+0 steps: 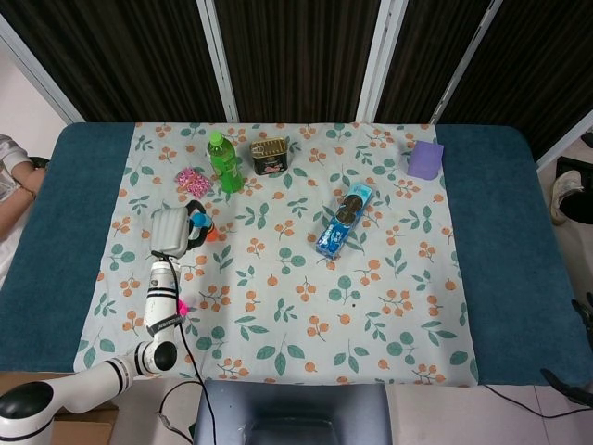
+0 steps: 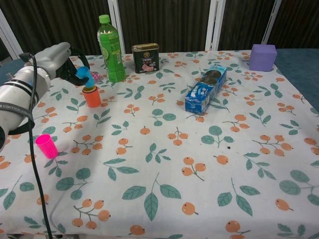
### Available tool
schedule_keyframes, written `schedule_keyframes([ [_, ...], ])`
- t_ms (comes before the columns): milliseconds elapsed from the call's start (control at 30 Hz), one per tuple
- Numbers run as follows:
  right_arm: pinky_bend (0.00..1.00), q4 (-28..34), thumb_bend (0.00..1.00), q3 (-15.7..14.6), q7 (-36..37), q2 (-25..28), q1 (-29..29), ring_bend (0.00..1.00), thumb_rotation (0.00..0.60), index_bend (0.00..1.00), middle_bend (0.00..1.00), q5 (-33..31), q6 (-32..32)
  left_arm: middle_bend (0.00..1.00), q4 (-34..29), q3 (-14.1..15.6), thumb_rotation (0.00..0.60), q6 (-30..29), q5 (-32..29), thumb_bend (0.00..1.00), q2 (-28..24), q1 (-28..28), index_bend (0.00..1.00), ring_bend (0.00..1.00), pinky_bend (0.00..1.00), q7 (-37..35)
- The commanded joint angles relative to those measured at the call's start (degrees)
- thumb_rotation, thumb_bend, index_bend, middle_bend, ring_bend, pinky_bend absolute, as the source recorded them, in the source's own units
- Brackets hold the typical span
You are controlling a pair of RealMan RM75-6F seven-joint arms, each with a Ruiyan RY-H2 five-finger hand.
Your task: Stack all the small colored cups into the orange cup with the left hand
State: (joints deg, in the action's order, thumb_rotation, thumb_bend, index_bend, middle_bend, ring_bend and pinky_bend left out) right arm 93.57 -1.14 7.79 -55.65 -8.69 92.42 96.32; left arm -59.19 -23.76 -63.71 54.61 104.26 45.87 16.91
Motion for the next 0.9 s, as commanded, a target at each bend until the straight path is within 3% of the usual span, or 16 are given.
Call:
schedule_keyframes([
  [33,0.0,0.0,0.19,0.0,0.0,0.0,0.0,0.0,0.6,0.0,0.0,0.1,0.0,1.0,1.2,0.3,0.6,0.4,0.2,0.35,0.7,0.3,0.55,1.0,1.0,-0.2],
  [333,0.0,-0.1,0.19,0.0,0.3,0.1,-0.1,0.0,0.6,0.0,0.0,0.1,0.2,1.0,3.9,0.8,0.6,2.5,-0.3,0.36,1.8,0.4,0.54,1.0,1.0,-0.6],
  [400,0.0,-0.1,0.19,0.0,0.3,0.1,-0.1,0.0,0.6,0.0,0.0,0.0,0.2,1.0,4.2,0.9,0.6,3.0,-0.5,0.36,1.9,0.5,0.49,1.0,1.0,-0.7],
  [433,0.0,0.0,0.19,0.0,0.3,0.1,-0.1,0.0,0.6,0.0,0.0,0.0,0.2,1.0,4.3,0.9,0.6,3.3,-0.6,0.36,1.9,0.5,0.4,1.0,1.0,-0.7],
  [500,0.0,0.0,0.19,0.1,0.1,0.0,0.0,0.0,0.6,0.0,0.0,0.0,0.1,1.0,4.3,0.9,0.6,3.8,-0.8,0.36,1.7,0.7,0.11,1.0,1.0,-0.3],
  [567,0.0,0.0,0.19,0.0,0.0,0.0,0.0,0.0,0.6,0.0,0.0,0.1,0.0,1.0,3.6,0.8,0.6,4.1,-0.9,0.35,1.3,0.7,0.01,1.0,1.0,0.0],
  [767,0.0,0.0,0.19,-0.1,-0.3,-0.1,-0.1,0.0,0.6,0.0,0.0,0.2,0.0,1.0,-6.8,2.4,0.6,2.6,0.7,0.35,-3.5,-1.9,0.0,1.0,1.0,0.5],
  [900,0.0,0.0,0.19,-0.1,-0.7,-0.3,0.1,0.0,0.6,0.0,0.0,0.2,-0.3,1.0,-23.1,6.6,0.6,-0.5,5.0,0.34,-11.9,-7.3,0.0,1.0,1.0,-0.2],
])
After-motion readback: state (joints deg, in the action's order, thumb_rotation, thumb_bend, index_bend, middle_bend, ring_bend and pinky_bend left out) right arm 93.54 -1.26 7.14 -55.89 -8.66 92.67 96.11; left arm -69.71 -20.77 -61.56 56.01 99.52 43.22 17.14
